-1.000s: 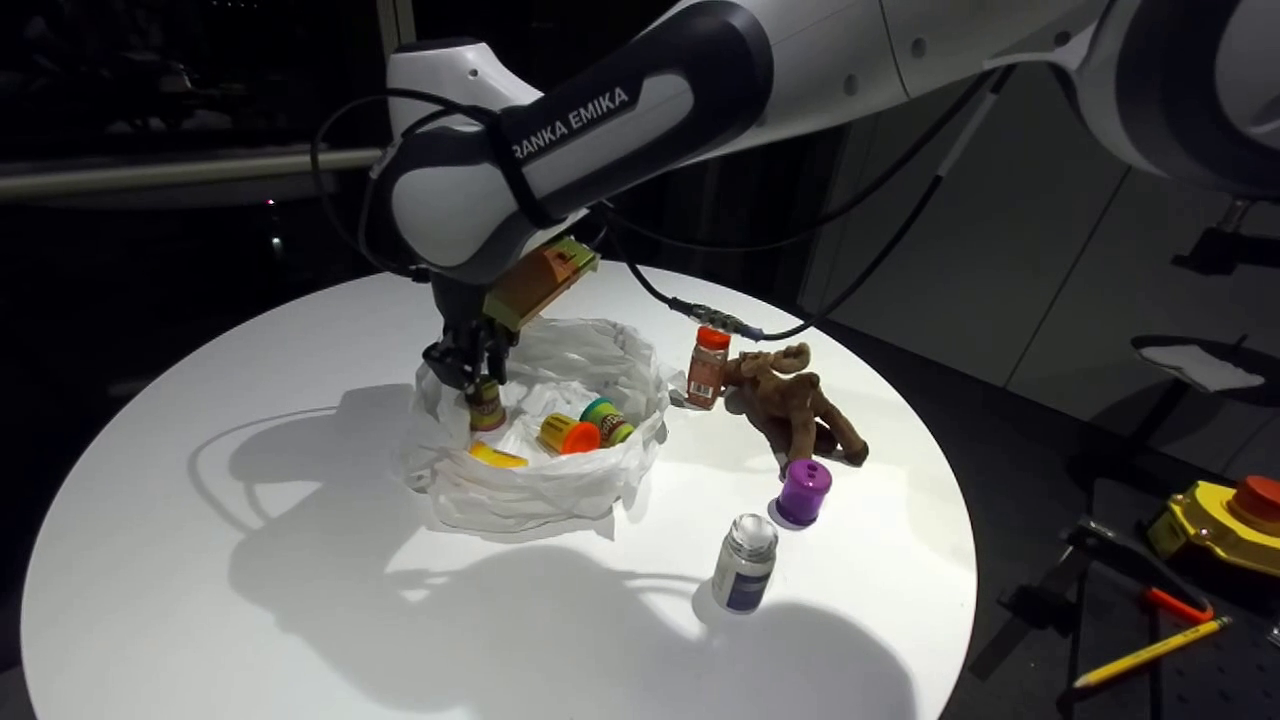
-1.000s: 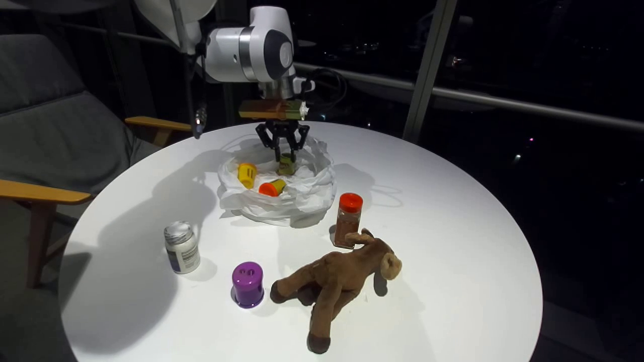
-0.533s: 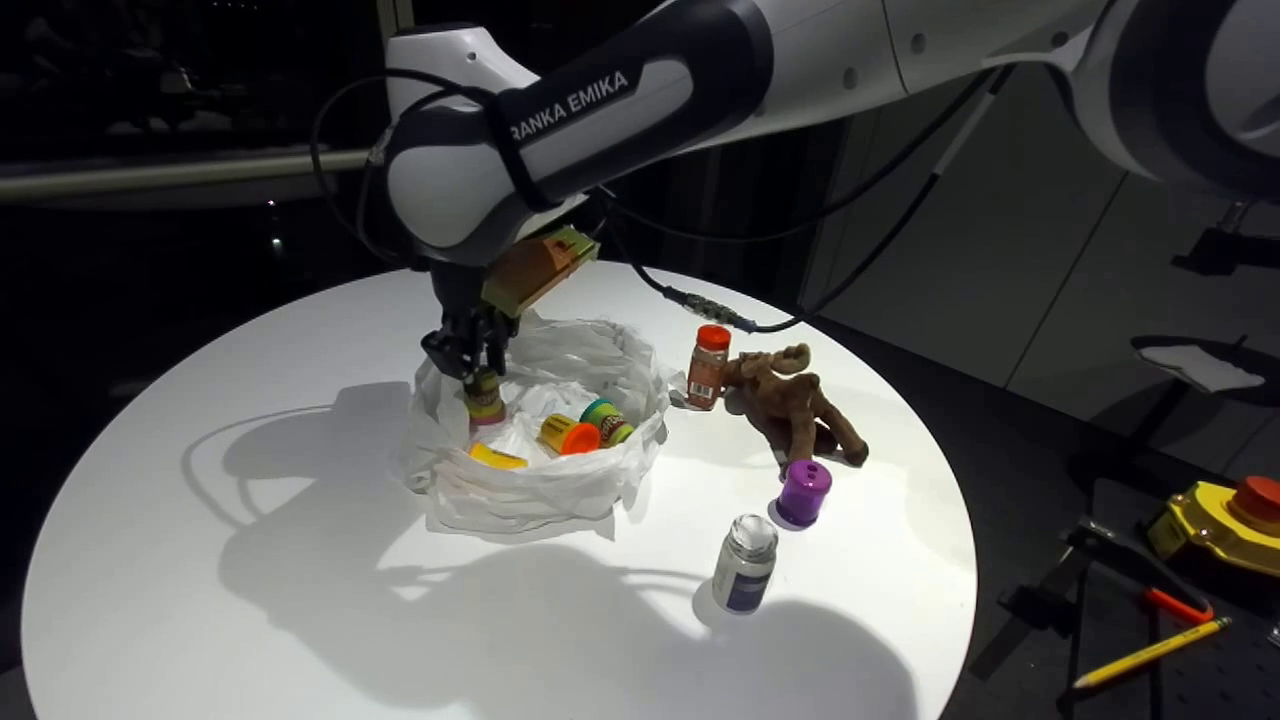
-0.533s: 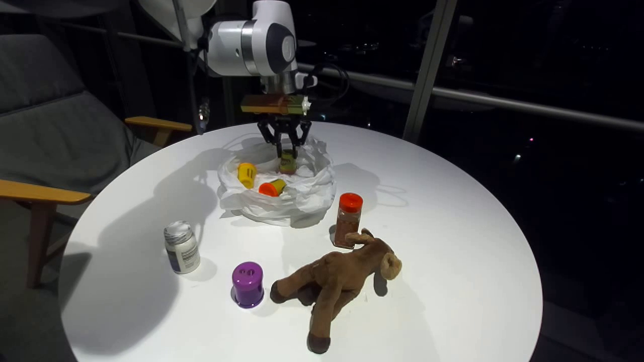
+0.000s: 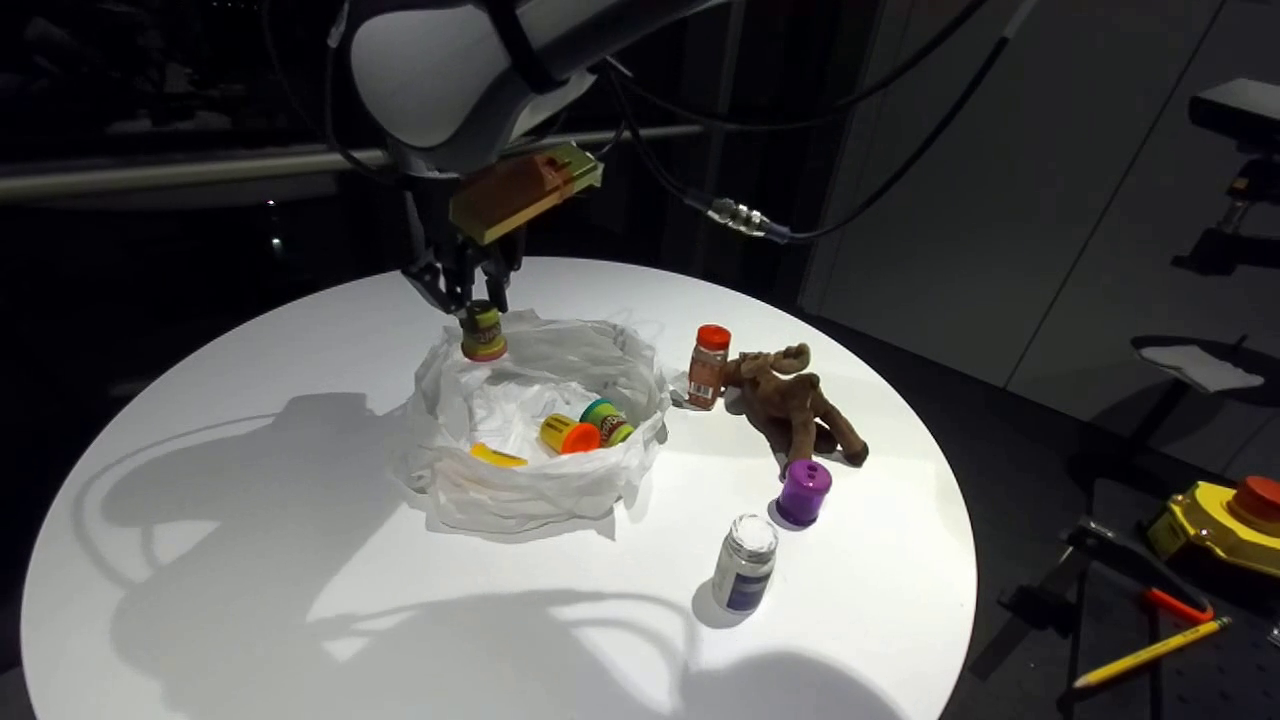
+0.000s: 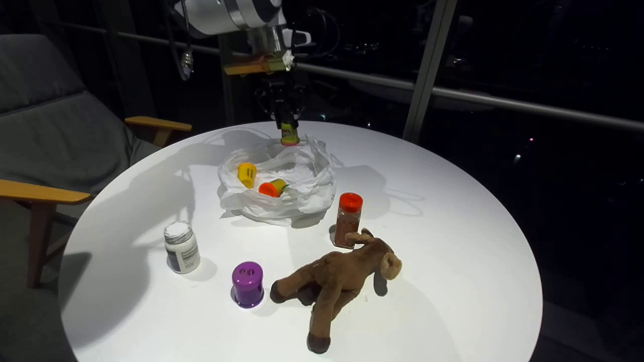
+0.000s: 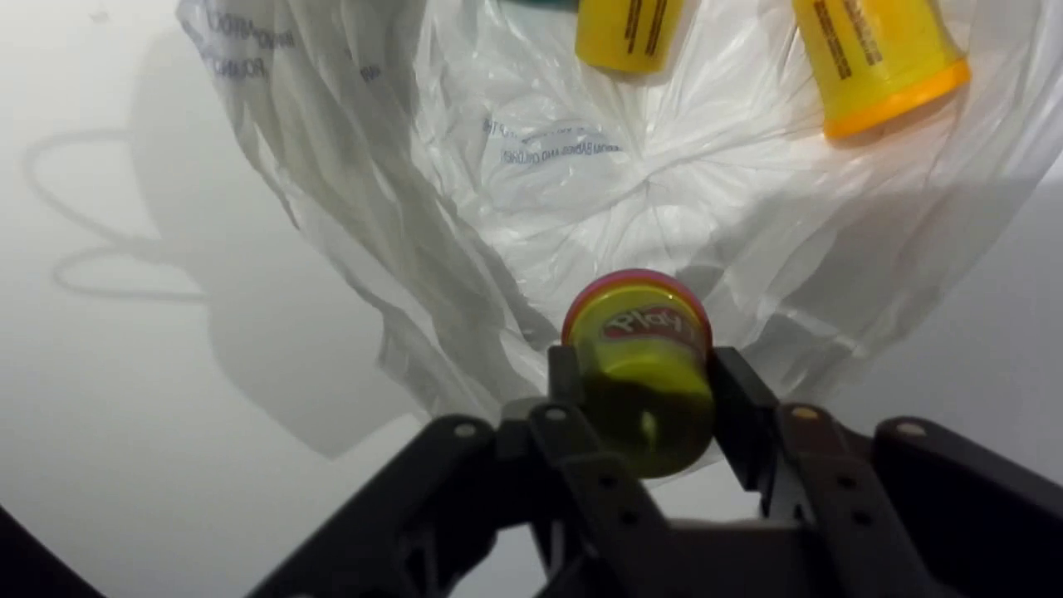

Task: Remove the contents from the white plastic and put them on the table

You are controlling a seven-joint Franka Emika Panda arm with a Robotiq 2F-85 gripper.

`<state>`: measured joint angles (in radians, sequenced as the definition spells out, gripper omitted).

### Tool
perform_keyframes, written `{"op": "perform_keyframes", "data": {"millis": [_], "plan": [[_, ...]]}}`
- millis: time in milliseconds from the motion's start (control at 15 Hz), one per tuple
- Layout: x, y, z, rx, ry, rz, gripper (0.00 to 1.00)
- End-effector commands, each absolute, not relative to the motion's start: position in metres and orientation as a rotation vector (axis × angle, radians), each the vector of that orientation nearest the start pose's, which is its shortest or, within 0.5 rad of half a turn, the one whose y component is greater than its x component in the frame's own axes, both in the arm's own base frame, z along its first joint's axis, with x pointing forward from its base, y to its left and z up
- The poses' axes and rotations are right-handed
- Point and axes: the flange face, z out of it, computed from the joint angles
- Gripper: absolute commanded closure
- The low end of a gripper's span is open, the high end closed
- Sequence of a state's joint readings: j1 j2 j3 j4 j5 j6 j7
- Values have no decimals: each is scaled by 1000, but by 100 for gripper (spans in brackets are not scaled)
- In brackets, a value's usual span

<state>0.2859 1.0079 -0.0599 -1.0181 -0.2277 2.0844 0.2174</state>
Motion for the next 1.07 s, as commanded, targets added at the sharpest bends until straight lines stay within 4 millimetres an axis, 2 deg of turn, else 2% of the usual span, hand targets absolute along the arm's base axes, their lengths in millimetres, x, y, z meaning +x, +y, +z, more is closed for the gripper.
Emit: {"op": "perform_keyframes", "data": {"millis": [0, 400, 733, 867, 1000], "plan": [[718, 209, 254, -3435, -180, -80, 83], [637, 285, 258, -3449, -345, -73, 83], [554, 336, 262, -3472, -511, -123, 83], [538, 340, 258, -3483, -518, -183, 83], [538, 338, 246, -3483, -504, -202, 83]]}}
